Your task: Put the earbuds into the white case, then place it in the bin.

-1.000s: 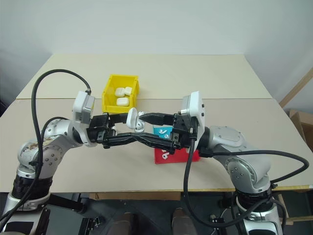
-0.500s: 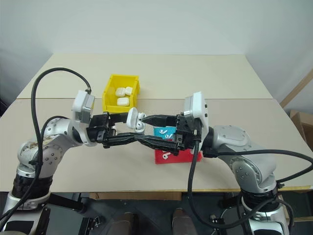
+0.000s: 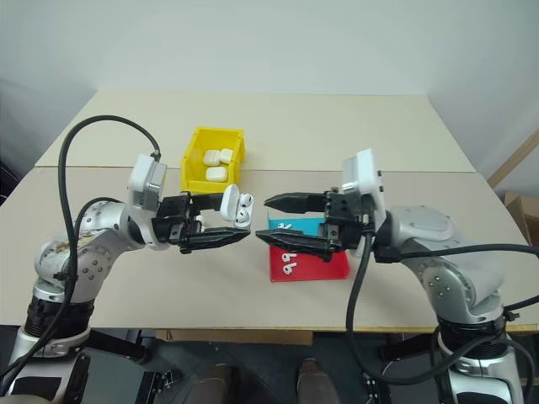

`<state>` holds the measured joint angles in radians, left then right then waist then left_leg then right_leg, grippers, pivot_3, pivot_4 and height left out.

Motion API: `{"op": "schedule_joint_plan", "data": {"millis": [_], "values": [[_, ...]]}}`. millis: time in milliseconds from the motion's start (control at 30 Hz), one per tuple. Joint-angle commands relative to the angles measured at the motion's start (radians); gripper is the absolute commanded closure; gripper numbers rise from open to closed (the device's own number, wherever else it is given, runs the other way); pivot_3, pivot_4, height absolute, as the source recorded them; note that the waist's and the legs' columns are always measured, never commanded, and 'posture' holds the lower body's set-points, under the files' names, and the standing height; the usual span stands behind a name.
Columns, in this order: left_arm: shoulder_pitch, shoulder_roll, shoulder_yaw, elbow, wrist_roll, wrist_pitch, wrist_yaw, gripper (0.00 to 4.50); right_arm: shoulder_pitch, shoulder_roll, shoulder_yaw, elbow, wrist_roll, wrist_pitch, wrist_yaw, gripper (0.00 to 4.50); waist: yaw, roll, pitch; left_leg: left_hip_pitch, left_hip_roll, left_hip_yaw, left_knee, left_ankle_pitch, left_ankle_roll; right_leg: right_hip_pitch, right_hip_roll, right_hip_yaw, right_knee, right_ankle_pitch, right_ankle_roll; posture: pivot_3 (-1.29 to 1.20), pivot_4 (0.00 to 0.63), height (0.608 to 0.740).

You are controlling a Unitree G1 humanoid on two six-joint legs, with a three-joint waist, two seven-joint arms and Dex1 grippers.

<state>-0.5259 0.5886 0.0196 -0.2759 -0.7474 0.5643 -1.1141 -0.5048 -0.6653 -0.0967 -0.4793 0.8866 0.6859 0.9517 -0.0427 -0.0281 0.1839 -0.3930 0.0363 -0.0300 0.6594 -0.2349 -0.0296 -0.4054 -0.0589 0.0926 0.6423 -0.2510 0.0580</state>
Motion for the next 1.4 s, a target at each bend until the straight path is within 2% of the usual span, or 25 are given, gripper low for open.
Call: {"op": "schedule_joint_plan", "data": {"millis": [33,133,333,533,867,1067,1400], "values": [[-0.024,-0.004,0.007,-0.006,0.001,-0.03,-0.013,1.71,-0.051,-0.047,-0.065,0.052,0.002,-0.036,0.042,1.63,0.0,0.0,0.0,0.0,0.0,0.0,0.0,0.0,0.0,0.0,0.0,0.0,0.0,0.0,0.0,0.0,0.15,0.74],[-0.032,-0.008,0.001,0.007,0.006,-0.035,-0.018,1.71,-0.145,-0.081,-0.054,0.12,-0.001,-0.01,0.065,2.31,-0.005,0.0,0.0,0.0,0.0,0.001,0.0,0.0,0.0,0.0,0.0,0.001,0.0,0.0,0.0,0.0,0.15,0.74],[-0.05,-0.023,-0.013,0.04,0.027,-0.046,-0.021,1.71,-0.354,-0.083,0.085,0.188,-0.125,-0.033,0.115,4.48,-0.005,0.0,0.0,0.0,0.0,0.0,0.0,0.0,0.0,0.0,0.0,0.0,0.0,0.0,0.0,0.0,0.15,0.74],[-0.071,-0.03,-0.023,0.057,0.037,-0.04,-0.034,1.71,-0.57,-0.017,0.258,0.25,-0.269,-0.048,0.172,4.48,-0.002,0.0,0.0,-0.002,0.0,0.0,0.0,0.0,0.0,-0.002,0.0,0.0,0.0,0.0,0.0,0.0,0.15,0.74],[-0.099,-0.042,-0.03,0.091,0.048,-0.041,-0.045,1.71,-0.731,0.022,0.429,0.381,-0.501,-0.247,0.375,4.48,0.0,0.0,0.0,-0.006,0.0,-0.001,0.001,0.0,0.0,-0.007,0.0,-0.002,0.002,0.001,0.0,0.0,0.15,0.74],[-0.108,-0.039,-0.015,0.046,0.021,0.001,-0.014,1.71,-0.73,0.009,0.444,0.417,-0.576,-0.323,0.449,4.48,0.0,0.0,0.0,-0.008,0.0,0.0,0.001,0.0,0.0,-0.009,0.0,-0.001,0.003,0.001,-0.001,0.0,0.15,0.74],[-0.114,-0.051,-0.01,0.034,0.02,0.022,0.007,1.71,-0.725,-0.053,0.397,0.418,-0.549,-0.368,0.6,4.48,-0.001,0.0,0.0,-0.012,0.0,0.0,0.002,0.0,0.0,-0.014,0.0,-0.001,0.005,0.001,-0.001,0.0,0.15,0.74]]}}
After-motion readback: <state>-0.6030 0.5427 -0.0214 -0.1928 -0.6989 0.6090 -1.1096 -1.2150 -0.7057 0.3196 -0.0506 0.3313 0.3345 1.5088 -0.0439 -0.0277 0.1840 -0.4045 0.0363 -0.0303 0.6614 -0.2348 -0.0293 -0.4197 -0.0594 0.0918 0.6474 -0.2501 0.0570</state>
